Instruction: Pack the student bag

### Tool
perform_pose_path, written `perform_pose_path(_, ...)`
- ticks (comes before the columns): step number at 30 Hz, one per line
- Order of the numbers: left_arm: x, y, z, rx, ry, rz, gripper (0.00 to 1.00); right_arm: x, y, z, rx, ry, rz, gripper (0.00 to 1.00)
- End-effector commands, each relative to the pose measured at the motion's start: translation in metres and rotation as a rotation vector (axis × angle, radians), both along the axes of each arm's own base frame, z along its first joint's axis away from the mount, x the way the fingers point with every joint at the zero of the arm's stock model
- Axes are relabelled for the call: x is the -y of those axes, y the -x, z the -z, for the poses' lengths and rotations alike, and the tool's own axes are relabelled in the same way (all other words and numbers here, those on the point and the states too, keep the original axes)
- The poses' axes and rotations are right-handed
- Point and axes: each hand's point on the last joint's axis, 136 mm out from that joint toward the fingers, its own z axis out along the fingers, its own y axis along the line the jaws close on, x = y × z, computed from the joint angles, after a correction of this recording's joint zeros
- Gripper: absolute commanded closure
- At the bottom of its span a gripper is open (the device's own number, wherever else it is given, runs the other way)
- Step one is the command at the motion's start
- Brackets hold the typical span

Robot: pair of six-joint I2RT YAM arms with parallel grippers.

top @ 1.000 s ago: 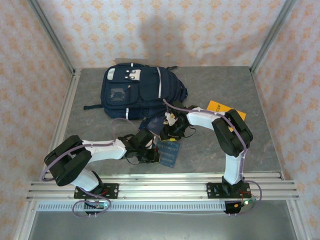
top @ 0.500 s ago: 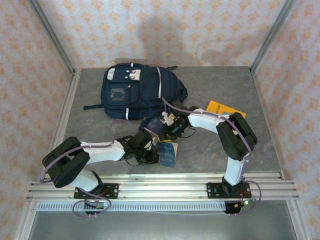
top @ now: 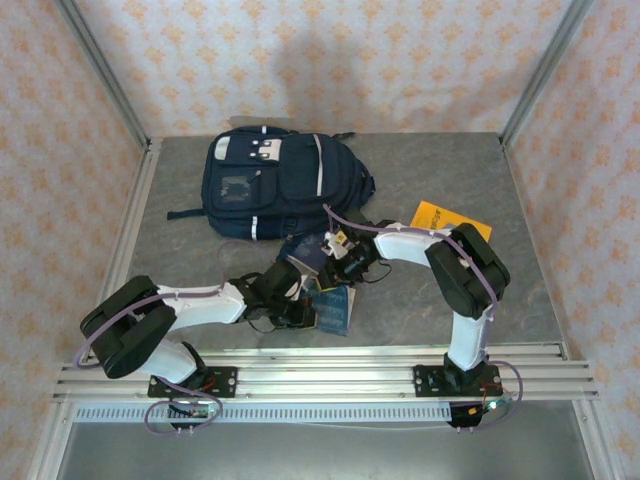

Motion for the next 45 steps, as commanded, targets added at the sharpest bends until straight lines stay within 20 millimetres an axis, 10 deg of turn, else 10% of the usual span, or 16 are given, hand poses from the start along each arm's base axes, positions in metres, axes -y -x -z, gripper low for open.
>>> perform_pose_path(1, -0.049, -0.005, 0.02, 0.029, -0.198, -0.1, 1.0, 0.015, 0.018, 0.005, -0.028, 0.085, -0.011, 0.88)
perform_pose_path(15, -0.143, -0.043, -0.121, 0.267, -0.188, -0.544, 0.36, -0.007, -0.025, -0.151, 0.332, -0.285, 0.162, 1.0)
perform_pose_path(32, -0.036, -0.133, -0.279, 0.346, 0.332, -0.427, 0.26, 0.04, -0.09, -0.33, 0.367, -0.837, 0.643, 1.0)
perform_pose_path(45, 0.008, -0.16, -0.368, 0.453, 0.629, -0.281, 0.41, 0.046, -0.07, -0.348, 0.235, -1.0, 0.588, 1.0)
